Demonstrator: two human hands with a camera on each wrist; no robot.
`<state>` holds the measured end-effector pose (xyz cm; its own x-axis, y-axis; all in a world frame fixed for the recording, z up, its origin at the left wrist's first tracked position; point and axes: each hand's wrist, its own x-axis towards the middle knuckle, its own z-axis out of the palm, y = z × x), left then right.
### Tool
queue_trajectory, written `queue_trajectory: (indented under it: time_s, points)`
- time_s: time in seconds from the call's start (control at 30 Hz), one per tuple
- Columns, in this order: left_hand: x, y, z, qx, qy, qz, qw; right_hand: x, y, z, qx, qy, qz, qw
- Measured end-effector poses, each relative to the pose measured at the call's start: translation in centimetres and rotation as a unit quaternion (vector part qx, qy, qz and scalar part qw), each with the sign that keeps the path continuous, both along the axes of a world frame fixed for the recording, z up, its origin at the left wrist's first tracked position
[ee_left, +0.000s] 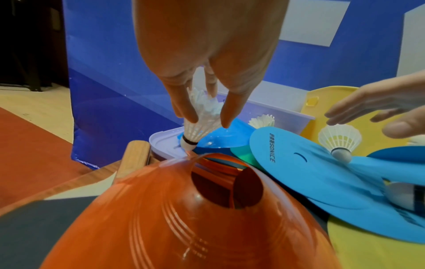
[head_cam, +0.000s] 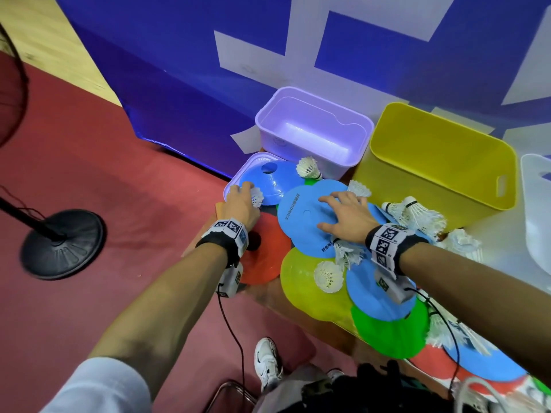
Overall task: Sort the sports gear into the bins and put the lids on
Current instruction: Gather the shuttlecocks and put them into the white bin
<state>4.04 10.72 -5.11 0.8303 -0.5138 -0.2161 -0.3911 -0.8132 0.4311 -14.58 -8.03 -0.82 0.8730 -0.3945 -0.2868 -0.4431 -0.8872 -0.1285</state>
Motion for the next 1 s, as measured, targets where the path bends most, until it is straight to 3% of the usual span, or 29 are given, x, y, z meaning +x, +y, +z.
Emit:
queue_trajectory:
  time_s: [0.23, 0.4, 0.7, 1.0]
  points:
    - [-2.1, 0.0, 2.0, -0.066, 0.008, -0.046, 0.997, -1.9, -0.1, 0.5, 0.031, -0.012, -0.008, 0.999]
    - [-4.5, -1.4, 1.9, -0.137, 0.080, -0.148, 0.976, -4.4, -0.3, 0.6, 0.102, -0.013, -0.012, 0.995]
    - [-6.0, -1.6, 0.8, -0.122, 0.132, -0.183, 0.967, -6.3, 0.6, -0.2, 0.074, 0.035, -0.029, 0.996]
    - [-5.7, -1.3, 1.3, -0.107, 0.111, -0.178, 0.972, -5.6, 1.2, -0.9, 0.053, 0.109, -0.061, 0.991]
